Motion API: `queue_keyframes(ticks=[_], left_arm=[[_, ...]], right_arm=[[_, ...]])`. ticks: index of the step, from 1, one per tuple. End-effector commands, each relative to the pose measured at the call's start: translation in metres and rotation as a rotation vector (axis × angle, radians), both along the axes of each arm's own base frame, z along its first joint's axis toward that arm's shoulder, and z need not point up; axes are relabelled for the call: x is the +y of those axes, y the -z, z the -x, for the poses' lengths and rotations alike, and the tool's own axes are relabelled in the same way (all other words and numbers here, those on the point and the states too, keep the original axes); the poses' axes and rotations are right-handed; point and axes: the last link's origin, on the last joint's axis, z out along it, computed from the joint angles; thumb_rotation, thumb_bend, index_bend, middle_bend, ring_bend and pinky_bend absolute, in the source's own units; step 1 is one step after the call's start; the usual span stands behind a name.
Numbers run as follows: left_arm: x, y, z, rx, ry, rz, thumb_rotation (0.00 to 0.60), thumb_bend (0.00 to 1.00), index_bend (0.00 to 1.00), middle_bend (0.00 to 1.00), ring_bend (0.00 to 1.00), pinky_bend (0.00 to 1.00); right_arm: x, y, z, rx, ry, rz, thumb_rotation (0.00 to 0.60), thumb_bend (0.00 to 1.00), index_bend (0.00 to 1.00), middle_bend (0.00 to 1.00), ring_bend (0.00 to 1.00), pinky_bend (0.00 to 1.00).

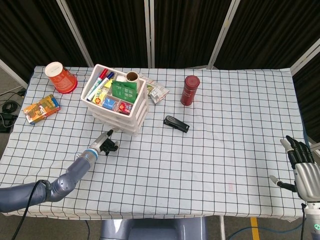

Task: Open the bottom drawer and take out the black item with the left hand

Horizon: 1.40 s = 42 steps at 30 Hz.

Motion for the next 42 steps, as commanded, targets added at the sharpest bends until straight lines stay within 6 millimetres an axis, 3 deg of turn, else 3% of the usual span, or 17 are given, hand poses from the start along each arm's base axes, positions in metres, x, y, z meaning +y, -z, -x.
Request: queue_keyframes(ticks=[1, 30, 42], left_arm=[[0.000, 0.001, 0.000, -0.017, -0.004, -0.006, 0.600, 0.72, 0.06, 0.92, 0.91, 0.76], [0.002, 0.013, 0.002, -0.045, 0.012, 0.006, 0.600, 0.72, 0.06, 0.92, 0.91, 0.76], [0.003, 0.016, -0.001, -0.064, 0.026, 0.017, 0.600, 0.73, 0.17, 0.92, 0.91, 0.76]], right_arm=[[0.000, 0.000, 0.000, 0.001, -0.001, 0.000, 0.600, 0.02, 0.01, 0.00, 0.00, 0.00], [0.001, 0.003, -0.002, 0.009, -0.006, -0.008, 0.600, 0.02, 0.01, 0.00, 0.00, 0.00], [0.001, 0.003, -0.002, 0.011, -0.005, -0.008, 0.600, 0.02, 0.01, 0.00, 0.00, 0.00]])
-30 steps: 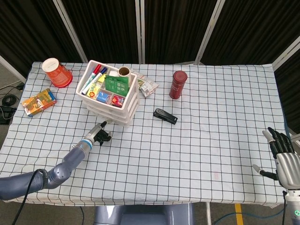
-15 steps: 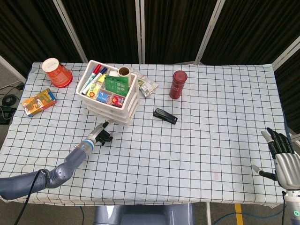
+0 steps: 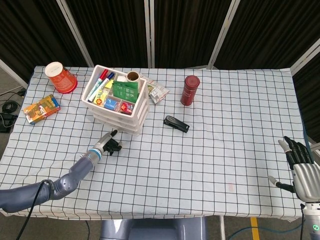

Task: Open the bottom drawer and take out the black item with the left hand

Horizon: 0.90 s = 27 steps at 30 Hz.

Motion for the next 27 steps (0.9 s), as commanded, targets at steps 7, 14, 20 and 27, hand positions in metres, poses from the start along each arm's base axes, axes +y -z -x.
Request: queue_keyframes(ticks=[7, 14, 20, 27], left_arm=[[-0.002, -0.001, 0.000, -0.009, 0.012, -0.001, 0.600, 0.73, 0.21, 0.92, 0.91, 0.76], [-0.005, -0.003, 0.002, -0.007, 0.028, 0.005, 0.600, 0.73, 0.22, 0.92, 0.91, 0.76], [-0.010, -0.002, 0.001, -0.008, 0.042, 0.016, 0.600, 0.73, 0.23, 0.92, 0.91, 0.76], [-0.022, -0.002, 0.001, -0.014, 0.066, 0.032, 0.600, 0.73, 0.23, 0.92, 0.91, 0.76]], right_arm=[[0.000, 0.001, 0.000, 0.002, 0.000, -0.002, 0.600, 0.02, 0.01, 0.00, 0.00, 0.00], [0.000, 0.002, 0.000, 0.006, 0.000, -0.003, 0.600, 0.02, 0.01, 0.00, 0.00, 0.00], [0.000, 0.002, 0.000, 0.005, 0.000, -0.001, 0.600, 0.02, 0.01, 0.00, 0.00, 0.00], [0.000, 0.002, -0.001, 0.007, -0.001, -0.002, 0.600, 0.02, 0.01, 0.00, 0.00, 0.00]])
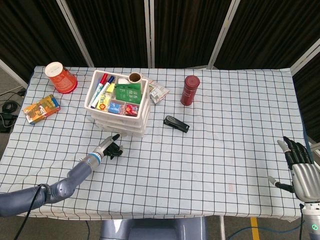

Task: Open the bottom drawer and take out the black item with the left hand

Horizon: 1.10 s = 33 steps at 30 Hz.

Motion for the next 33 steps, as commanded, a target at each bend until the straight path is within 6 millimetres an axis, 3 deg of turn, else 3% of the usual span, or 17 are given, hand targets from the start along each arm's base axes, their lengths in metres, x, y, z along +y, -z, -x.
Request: queue_keyframes(ticks=[1, 13, 18, 33], left_arm=[[-0.005, -0.001, 0.002, -0.001, 0.006, 0.003, 0.600, 0.74, 0.23, 0.92, 0.91, 0.76], [-0.024, -0.019, 0.027, 0.030, 0.032, -0.087, 0.600, 0.75, 0.23, 0.92, 0.91, 0.76], [-0.026, -0.028, 0.031, -0.026, -0.014, -0.103, 0.600, 0.75, 0.17, 0.92, 0.91, 0.76], [-0.017, -0.023, 0.031, -0.245, -0.181, -0.027, 0.600, 0.78, 0.09, 0.92, 0.91, 0.76]], right_arm=[[0.000, 0.000, 0.000, 0.001, -0.002, 0.000, 0.600, 0.02, 0.01, 0.00, 0.00, 0.00], [0.001, 0.000, -0.002, 0.000, -0.007, 0.004, 0.600, 0.02, 0.01, 0.00, 0.00, 0.00], [0.002, 0.002, -0.003, 0.007, -0.009, -0.001, 0.600, 0.02, 0.01, 0.00, 0.00, 0.00], [0.002, 0.002, -0.003, 0.007, -0.009, 0.000, 0.600, 0.02, 0.01, 0.00, 0.00, 0.00]])
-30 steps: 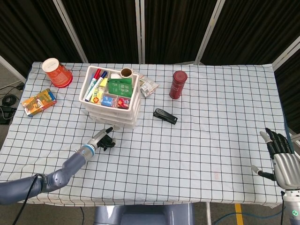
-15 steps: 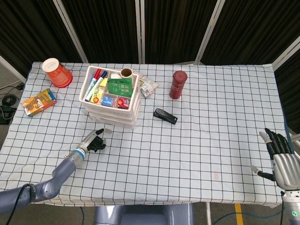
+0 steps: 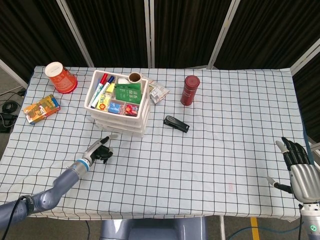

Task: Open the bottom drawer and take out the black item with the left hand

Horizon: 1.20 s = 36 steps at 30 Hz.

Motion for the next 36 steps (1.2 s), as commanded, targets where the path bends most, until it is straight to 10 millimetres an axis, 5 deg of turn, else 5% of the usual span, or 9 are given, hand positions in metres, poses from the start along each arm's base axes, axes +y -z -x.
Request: queue_keyframes(ticks=[1, 36], left_arm=[[0.006, 0.000, 0.000, -0.031, -0.022, 0.006, 0.600, 0.79, 0.09, 0.92, 0.91, 0.76], [0.029, 0.021, -0.011, -0.014, -0.003, 0.066, 0.600, 0.80, 0.09, 0.92, 0.91, 0.76]], right_arm=[[0.000, 0.000, 0.000, 0.000, 0.000, 0.001, 0.600, 0.02, 0.01, 0.00, 0.00, 0.00], [-0.001, -0.001, 0.001, -0.001, 0.004, 0.000, 0.600, 0.02, 0.01, 0.00, 0.00, 0.00]])
